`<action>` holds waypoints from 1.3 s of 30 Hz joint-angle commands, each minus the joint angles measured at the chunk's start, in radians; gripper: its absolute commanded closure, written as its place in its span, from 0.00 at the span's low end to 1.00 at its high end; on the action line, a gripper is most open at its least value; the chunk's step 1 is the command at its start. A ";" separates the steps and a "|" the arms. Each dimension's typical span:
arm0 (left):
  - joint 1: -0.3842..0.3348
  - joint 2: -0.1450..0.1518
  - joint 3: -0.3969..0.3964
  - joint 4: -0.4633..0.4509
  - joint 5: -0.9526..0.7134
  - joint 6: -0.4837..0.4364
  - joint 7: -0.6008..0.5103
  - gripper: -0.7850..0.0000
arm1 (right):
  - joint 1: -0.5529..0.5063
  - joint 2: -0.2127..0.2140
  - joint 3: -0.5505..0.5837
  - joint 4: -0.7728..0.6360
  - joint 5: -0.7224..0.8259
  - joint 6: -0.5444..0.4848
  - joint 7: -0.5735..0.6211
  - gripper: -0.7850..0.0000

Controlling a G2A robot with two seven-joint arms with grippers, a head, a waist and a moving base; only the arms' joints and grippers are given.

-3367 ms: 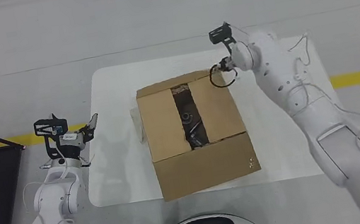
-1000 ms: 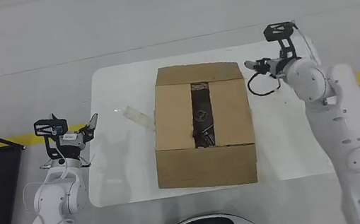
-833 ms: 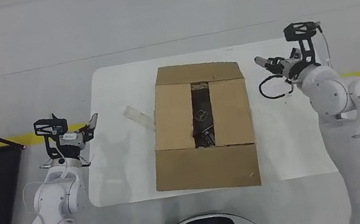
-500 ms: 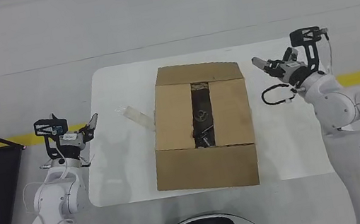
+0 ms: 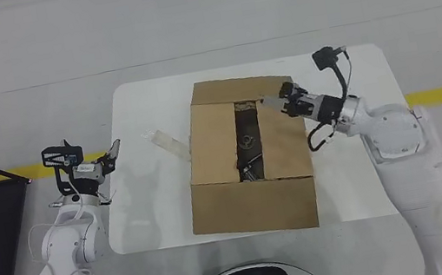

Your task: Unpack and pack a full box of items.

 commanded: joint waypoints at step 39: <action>0.000 0.000 0.000 0.000 0.000 0.000 0.000 0.00 | 0.281 -0.069 -0.444 0.361 0.309 0.129 0.137 0.00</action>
